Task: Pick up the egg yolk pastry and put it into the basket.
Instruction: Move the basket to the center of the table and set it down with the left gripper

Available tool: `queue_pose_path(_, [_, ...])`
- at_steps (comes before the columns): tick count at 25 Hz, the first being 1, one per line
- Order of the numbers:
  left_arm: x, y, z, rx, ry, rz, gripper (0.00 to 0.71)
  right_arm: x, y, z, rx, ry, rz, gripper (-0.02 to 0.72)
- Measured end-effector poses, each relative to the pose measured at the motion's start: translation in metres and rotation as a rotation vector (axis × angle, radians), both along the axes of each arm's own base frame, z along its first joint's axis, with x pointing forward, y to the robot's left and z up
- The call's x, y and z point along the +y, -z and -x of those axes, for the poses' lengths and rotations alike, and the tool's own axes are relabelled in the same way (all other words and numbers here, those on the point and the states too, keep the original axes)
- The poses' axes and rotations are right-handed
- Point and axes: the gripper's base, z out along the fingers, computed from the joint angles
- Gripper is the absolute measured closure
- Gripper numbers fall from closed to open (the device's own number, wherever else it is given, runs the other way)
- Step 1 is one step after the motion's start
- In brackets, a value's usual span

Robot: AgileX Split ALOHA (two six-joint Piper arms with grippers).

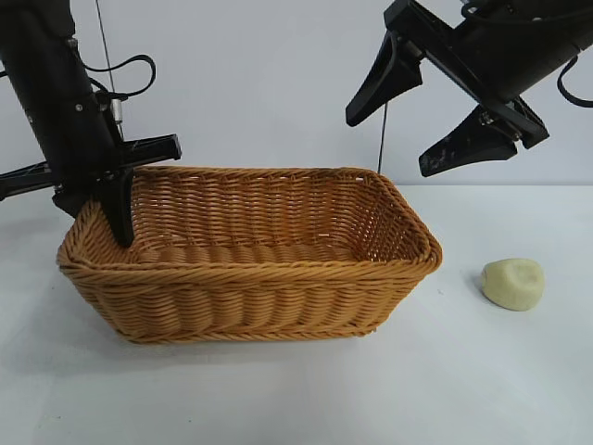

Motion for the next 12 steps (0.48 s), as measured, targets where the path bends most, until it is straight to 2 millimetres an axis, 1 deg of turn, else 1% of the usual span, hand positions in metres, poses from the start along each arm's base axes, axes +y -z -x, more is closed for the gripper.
queue_pose_path(5, [-0.001,0.013,-0.003,0.004,0.008,-0.001,0.567,0.000,0.000,0.000,0.000,0.000,0.001,0.092])
queue_pose_path(10, [-0.001,0.015,-0.005,-0.014,0.014,0.000,0.567,0.000,0.000,0.000,0.000,-0.001,0.002,0.092])
queue_pose_path(12, [-0.001,0.015,-0.005,-0.016,0.014,0.001,0.531,0.000,0.000,0.000,0.000,-0.001,0.002,0.092])
